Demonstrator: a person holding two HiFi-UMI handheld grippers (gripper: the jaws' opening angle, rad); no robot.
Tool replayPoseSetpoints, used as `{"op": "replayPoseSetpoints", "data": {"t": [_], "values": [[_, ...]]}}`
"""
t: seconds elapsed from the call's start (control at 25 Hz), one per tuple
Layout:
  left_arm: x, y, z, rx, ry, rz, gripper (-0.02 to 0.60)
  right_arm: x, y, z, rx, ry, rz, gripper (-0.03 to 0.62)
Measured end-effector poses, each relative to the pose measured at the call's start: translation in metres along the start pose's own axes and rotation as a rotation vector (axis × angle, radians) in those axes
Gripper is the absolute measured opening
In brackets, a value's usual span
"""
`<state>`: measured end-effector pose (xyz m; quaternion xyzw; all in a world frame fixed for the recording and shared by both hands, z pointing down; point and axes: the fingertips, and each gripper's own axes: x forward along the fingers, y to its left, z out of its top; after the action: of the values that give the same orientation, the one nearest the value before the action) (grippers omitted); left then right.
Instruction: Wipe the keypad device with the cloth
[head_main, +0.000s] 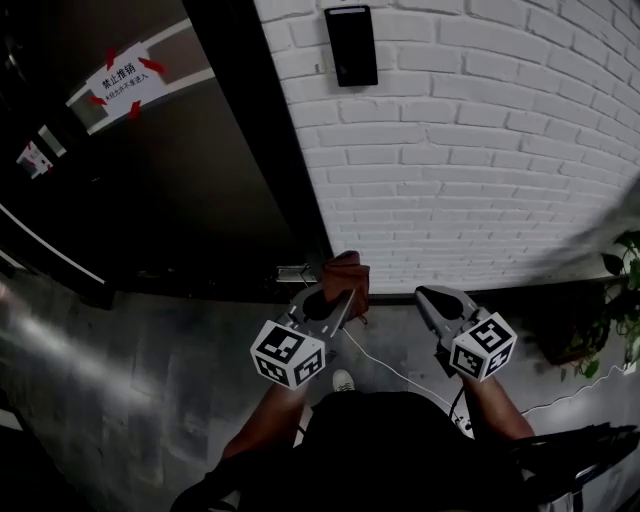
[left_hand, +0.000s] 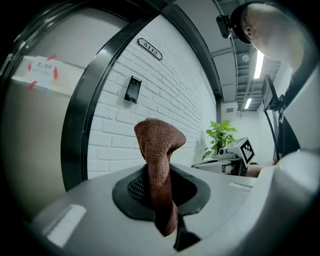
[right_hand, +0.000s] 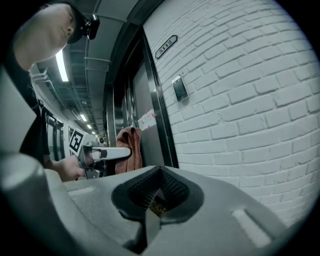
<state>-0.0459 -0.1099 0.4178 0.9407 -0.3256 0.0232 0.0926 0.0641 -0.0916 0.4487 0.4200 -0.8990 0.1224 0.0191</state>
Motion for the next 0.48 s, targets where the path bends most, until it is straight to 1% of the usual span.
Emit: {"op": "replayPoseSetpoints", "data": {"t": [0.16, 0.32, 0.4, 0.48], "values": [[0.016, 0.032, 0.011, 0.007, -0.006, -0.065, 0.064, 0.032, -0.007, 0.014, -0.016, -0.015, -0.049, -0.009], [0.027, 0.058, 0.014, 0.009, 0.021, -0.132, 0.064, 0.058, -0.009, 0.017, 0.004, -0.017, -0.097, -0.009], [0.033, 0.070, 0.015, 0.012, 0.034, -0.148, 0.064, 0.069, -0.008, 0.017, 0.023, -0.017, -0.099, -0.009], [0.040, 0.080, 0.019, 0.011, 0.036, -0.147, 0.063, 0.078, -0.009, 0.019, 0.019, -0.011, -0.096, -0.009]]}}
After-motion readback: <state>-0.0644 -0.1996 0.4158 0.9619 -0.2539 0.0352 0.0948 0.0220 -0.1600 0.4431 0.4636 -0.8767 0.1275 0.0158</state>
